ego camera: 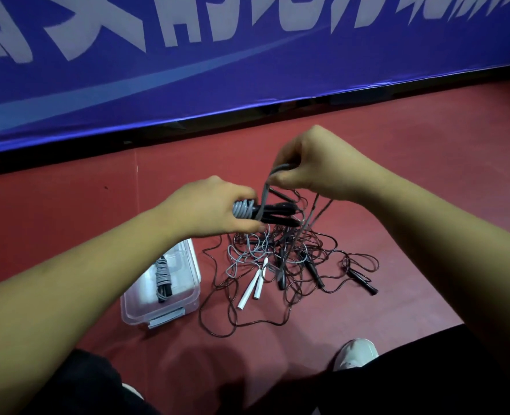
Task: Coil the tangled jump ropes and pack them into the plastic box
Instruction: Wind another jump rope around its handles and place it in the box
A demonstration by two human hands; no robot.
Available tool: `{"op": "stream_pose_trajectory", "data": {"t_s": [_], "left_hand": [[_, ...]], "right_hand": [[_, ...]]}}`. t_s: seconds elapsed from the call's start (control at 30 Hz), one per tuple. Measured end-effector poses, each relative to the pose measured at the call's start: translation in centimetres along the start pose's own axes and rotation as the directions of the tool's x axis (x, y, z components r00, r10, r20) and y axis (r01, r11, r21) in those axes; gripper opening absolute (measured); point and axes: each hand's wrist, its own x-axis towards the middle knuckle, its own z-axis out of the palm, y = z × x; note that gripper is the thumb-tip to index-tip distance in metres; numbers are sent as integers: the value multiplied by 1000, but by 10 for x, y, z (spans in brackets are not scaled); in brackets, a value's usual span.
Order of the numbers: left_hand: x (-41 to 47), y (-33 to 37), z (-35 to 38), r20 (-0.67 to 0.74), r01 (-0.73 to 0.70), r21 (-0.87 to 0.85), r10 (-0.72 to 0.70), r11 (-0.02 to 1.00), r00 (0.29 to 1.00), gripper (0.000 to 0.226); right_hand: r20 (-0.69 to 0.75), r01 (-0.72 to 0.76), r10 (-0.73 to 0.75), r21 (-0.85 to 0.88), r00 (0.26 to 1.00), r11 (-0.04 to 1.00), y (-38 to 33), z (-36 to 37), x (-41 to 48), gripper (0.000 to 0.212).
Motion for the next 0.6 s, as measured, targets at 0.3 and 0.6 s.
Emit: {"op": "stream_pose_trajectory", "data": {"t_s": [0.3,0.6], "left_hand": [[-10,-8,2,73,-191,-369,234,910,970,26],[-8,2,2,-81,-100,-923,64,371,995,49]], "right_hand": [[77,-29,16,172,997,985,17,6,4,14],[282,-245,84,607,956,756,41,20,-2,6]]}}
